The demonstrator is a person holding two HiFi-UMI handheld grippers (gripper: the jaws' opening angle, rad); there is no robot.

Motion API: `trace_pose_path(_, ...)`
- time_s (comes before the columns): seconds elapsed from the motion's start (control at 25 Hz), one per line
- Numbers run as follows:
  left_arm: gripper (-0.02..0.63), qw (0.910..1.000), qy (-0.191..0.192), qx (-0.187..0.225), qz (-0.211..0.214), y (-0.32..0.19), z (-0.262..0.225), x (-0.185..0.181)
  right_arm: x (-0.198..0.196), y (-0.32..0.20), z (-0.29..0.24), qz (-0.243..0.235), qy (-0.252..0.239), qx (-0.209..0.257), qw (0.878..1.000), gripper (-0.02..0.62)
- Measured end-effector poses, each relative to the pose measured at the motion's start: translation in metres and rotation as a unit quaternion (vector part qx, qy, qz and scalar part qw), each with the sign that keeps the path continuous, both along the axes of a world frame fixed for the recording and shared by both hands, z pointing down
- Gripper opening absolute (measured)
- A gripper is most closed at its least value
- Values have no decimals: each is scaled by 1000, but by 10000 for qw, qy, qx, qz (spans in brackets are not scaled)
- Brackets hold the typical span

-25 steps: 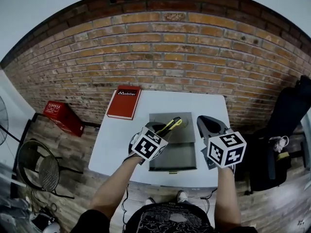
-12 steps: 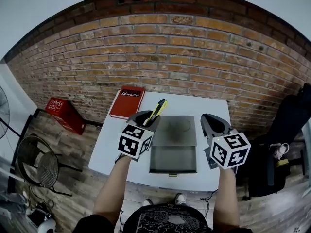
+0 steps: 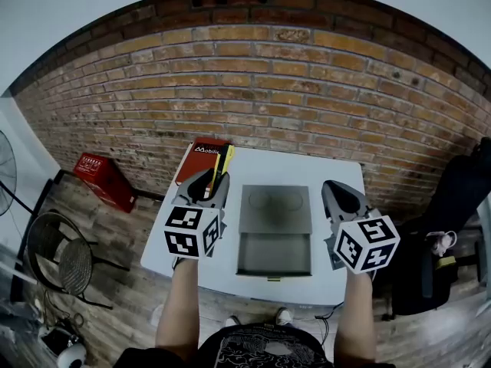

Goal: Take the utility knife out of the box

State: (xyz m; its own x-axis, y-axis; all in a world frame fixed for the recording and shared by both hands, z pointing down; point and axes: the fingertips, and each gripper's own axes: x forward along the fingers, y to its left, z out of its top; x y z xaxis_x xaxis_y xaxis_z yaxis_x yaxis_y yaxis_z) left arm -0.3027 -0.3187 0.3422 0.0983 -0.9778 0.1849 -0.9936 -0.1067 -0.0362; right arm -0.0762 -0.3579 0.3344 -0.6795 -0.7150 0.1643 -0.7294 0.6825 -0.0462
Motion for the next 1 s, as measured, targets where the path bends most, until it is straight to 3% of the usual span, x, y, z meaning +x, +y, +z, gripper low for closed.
trace_pose_path(0.16,129,9998,-125,61,-129,5,-6,-8,1,1,-4,40,62,133,9999,20)
trace_pose_path(1.0,130,10000,20,4,-70,12,3,1,4,10,-4,-11,130,88,9999,20)
